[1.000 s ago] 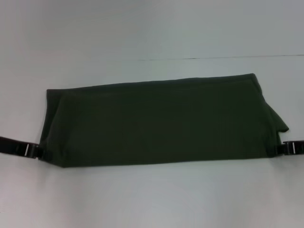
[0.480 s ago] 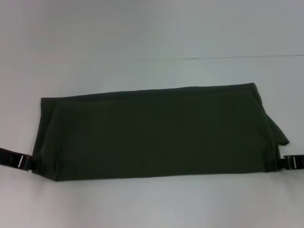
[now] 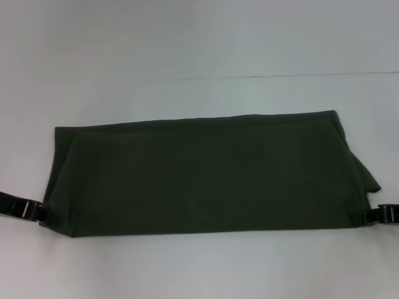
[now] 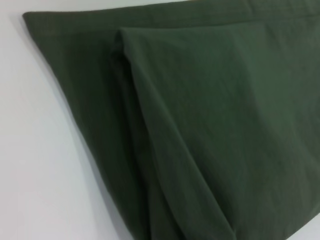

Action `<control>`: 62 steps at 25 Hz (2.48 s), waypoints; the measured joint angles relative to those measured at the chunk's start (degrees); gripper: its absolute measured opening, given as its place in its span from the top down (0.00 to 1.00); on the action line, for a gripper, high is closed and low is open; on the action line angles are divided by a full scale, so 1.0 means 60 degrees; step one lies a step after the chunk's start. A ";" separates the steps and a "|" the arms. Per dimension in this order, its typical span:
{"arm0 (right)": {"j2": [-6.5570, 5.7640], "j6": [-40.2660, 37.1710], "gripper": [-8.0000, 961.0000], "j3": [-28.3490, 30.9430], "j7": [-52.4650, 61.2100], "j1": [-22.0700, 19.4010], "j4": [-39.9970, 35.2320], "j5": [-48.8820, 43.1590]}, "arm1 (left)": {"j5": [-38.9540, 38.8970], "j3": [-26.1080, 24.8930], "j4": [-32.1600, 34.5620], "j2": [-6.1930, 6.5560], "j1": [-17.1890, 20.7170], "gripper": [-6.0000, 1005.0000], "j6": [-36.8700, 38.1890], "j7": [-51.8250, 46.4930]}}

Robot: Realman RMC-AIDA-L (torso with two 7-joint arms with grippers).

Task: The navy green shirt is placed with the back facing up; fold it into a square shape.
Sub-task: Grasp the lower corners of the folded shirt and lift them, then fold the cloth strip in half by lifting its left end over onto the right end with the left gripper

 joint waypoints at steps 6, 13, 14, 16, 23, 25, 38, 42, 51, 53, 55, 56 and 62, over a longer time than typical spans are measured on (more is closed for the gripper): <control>-0.0015 -0.0110 0.82 0.0085 0.0031 0.0081 -0.0005 0.0017 | 0.0127 0.0011 0.0047 -0.0007 0.0025 0.95 -0.0233 -0.0244; -0.0007 -0.0026 0.59 0.0570 -0.0011 0.0126 -0.0142 0.0008 | 0.0036 -0.0328 0.0336 0.0020 0.0015 0.61 -0.0315 -0.0230; -0.0007 -0.0032 0.56 0.0681 -0.0013 0.0136 -0.0239 0.0005 | 0.0001 -0.0376 0.0392 0.0032 0.0008 0.57 -0.0310 -0.0207; -0.0007 -0.0125 0.50 0.0853 0.0000 0.0164 -0.0435 0.0005 | -0.0158 -0.0452 0.0471 0.0062 -0.0036 0.48 -0.0317 -0.0153; -0.0101 -0.1012 0.31 0.1301 0.0377 0.0415 -0.1197 0.0078 | -0.0589 -0.0445 0.0497 0.0123 -0.0245 0.30 -0.0282 0.0083; -0.0081 -0.1203 0.26 0.1306 0.0515 0.0450 -0.1470 0.0112 | -0.0613 -0.0438 0.0497 0.0129 -0.0287 0.26 -0.0280 0.0130; 0.0094 -0.1440 0.23 0.1354 0.0752 0.0492 -0.2094 0.0300 | -0.1190 -0.0460 0.0498 0.0189 -0.0310 0.13 -0.0338 0.0448; 0.0095 -0.1402 0.23 0.1354 0.0732 0.0520 -0.2076 0.0376 | -0.1321 -0.0458 0.0485 0.0189 -0.0312 0.13 -0.0351 0.0521; 0.0106 -0.1494 0.23 0.1345 0.0115 0.0509 -0.2010 0.1139 | -0.1500 -0.0455 0.0435 0.0154 -0.0338 0.13 -0.0487 0.0473; 0.0107 -0.1522 0.23 0.1314 -0.0069 0.0487 -0.2002 0.1407 | -0.1524 -0.0456 0.0420 0.0142 -0.0331 0.13 -0.0618 0.0464; 0.0109 -0.1545 0.23 0.1304 -0.0196 0.0484 -0.1988 0.1580 | -0.1607 -0.0458 0.0415 0.0133 -0.0300 0.13 -0.0702 0.0462; 0.0113 -0.1567 0.23 0.1306 -0.0279 0.0486 -0.1968 0.1692 | -0.1680 -0.0461 0.0414 0.0129 -0.0278 0.13 -0.0728 0.0464; 0.0141 -0.1409 0.23 0.1370 -0.1190 0.0491 -0.1459 0.2615 | -0.2155 -0.0473 0.0409 0.0094 -0.0152 0.13 -0.0751 0.0811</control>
